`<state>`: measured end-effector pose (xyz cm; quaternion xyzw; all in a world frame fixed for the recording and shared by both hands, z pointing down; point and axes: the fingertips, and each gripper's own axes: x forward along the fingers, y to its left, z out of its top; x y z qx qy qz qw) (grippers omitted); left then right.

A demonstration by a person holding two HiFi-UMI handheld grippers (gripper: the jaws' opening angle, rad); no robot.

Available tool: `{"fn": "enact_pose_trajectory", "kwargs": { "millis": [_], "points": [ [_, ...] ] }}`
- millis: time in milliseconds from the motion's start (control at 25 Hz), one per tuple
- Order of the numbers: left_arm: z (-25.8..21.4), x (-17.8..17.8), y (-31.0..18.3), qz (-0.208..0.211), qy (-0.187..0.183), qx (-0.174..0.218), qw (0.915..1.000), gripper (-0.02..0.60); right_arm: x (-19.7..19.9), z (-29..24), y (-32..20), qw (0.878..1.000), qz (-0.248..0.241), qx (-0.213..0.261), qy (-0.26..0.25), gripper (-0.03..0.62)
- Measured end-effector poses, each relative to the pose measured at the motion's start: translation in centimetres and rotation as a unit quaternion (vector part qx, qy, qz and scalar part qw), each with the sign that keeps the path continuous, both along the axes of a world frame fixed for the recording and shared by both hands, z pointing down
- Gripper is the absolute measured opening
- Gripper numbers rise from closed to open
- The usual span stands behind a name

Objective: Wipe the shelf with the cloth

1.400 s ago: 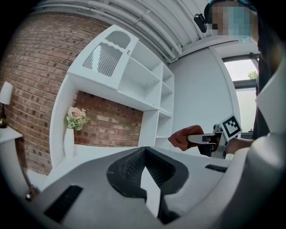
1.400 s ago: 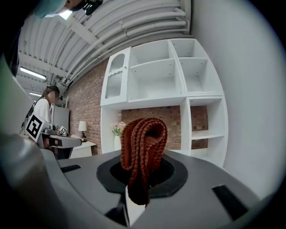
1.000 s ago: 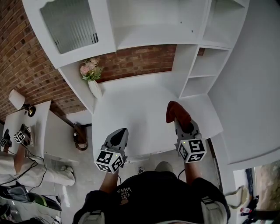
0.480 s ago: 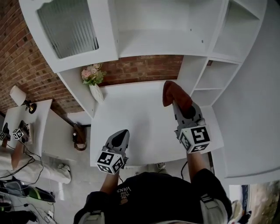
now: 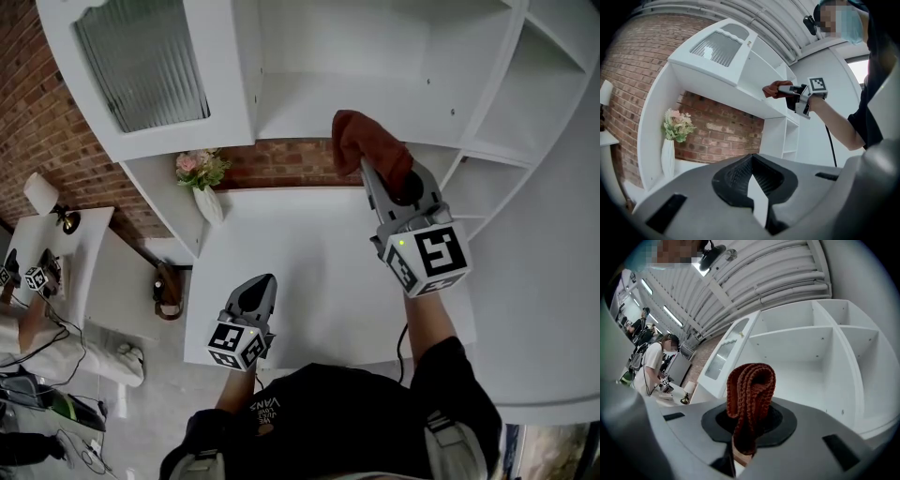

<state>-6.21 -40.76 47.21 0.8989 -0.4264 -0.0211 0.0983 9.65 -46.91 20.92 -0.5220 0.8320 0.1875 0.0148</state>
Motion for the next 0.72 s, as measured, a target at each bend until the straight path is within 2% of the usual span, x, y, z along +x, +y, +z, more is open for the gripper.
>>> {"fn": "enact_pose_trajectory", "kwargs": {
  "millis": [280,560,720],
  "points": [
    [0.2,-0.8,-1.3,-0.012,0.008,0.002,0.9999,0.005,-2.4,-5.8,-5.0,0.998,-0.01,0.012,0.055,0.069],
    [0.4,-2.6,-1.7,-0.031,0.015,0.002,0.9994,0.005,-5.2,-9.0,-11.3,0.997,-0.021,-0.026,0.073,0.069],
    [0.6,-3.2,-1.4,-0.041,0.018,0.001,0.999,0.005,-6.9,-8.7,-15.1,0.992,-0.02,-0.07,0.101,0.069]
  ]
}}
